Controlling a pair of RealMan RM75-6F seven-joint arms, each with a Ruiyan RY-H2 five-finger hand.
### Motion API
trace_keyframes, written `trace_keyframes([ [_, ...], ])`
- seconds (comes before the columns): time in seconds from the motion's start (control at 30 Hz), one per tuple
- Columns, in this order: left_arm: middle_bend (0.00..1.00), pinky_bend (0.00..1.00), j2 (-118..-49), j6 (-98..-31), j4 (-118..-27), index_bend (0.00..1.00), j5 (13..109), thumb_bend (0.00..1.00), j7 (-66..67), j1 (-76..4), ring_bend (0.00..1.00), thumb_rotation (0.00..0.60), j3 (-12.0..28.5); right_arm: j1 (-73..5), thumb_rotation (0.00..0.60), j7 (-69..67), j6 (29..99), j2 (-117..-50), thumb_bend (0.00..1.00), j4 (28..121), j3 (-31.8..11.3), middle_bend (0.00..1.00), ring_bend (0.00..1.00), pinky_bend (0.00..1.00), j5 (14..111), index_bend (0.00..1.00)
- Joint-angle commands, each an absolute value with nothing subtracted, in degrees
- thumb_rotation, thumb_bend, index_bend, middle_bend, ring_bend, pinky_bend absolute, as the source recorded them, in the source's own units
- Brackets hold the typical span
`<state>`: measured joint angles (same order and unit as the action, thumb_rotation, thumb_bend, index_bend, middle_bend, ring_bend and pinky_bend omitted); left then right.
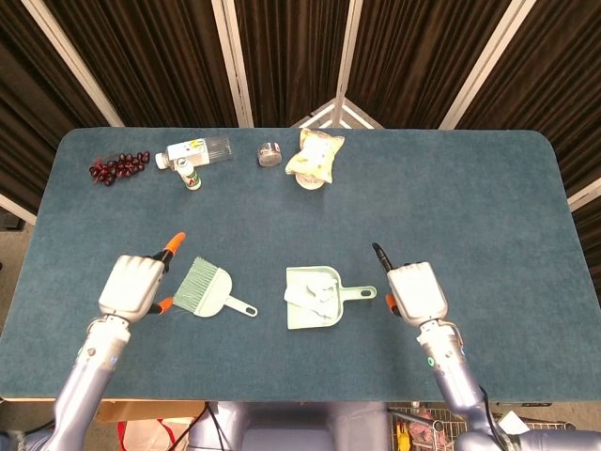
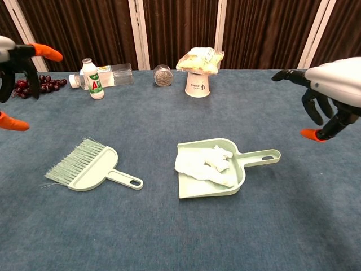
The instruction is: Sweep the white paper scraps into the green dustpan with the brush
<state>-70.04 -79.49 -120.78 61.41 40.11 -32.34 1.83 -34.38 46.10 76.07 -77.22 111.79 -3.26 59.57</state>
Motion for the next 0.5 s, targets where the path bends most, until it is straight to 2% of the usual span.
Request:
trace_keyframes([
  [0.03,0.02,0.33,-67.0,-83.9,-120.7,0.00,74.4,0.04,28.1,-24.1,0.15,0.600,-5.0,-32.1,0.600,42.2,75.8,-73.6,0.34,113.7,-0.7,0.08,0.04,0.14,63.6,0.00],
  [0.1,0.00,0.22,-66.1,-85.4,-119.9,0.00,79.0,0.04,25.0,-21.2,0.06,0.600,-8.2,-30.3,0.600,39.0,76.6,-71.3,0.34,114.1,1.1,0.01,0.00,0.09,67.4,0.00],
  [0.17,0.00,0.15,-65.5,-86.6,-118.9,0.00,82.5,0.04,22.8,-19.0,0.01,0.600,-10.6,-28.5,0.600,35.8,77.9,-69.6,0.34,113.9,2.6,0.00,0.00,0.06,71.0,0.00],
  [0.3,0.00,0.12,-65.3,-90.2,-115.5,0.00,89.7,0.03,18.8,-14.4,0.00,0.600,-14.5,-24.0,0.600,28.1,81.9,-66.7,0.34,112.2,5.8,0.00,0.00,0.04,78.5,0.00],
  [0.33,0.00,0.11,-65.5,-92.8,-113.2,0.00,93.0,0.03,17.5,-11.5,0.00,0.600,-17.0,-20.1,0.600,23.2,85.9,-65.1,0.34,111.3,8.3,0.00,0.00,0.03,81.7,0.00],
  [0.5,0.00,0.06,-67.6,-98.5,-104.1,0.00,100.3,0.03,15.9,-5.7,0.00,0.600,-19.2,-12.3,0.600,11.2,94.4,-64.5,0.30,102.9,13.1,0.00,0.00,0.00,91.5,0.00],
])
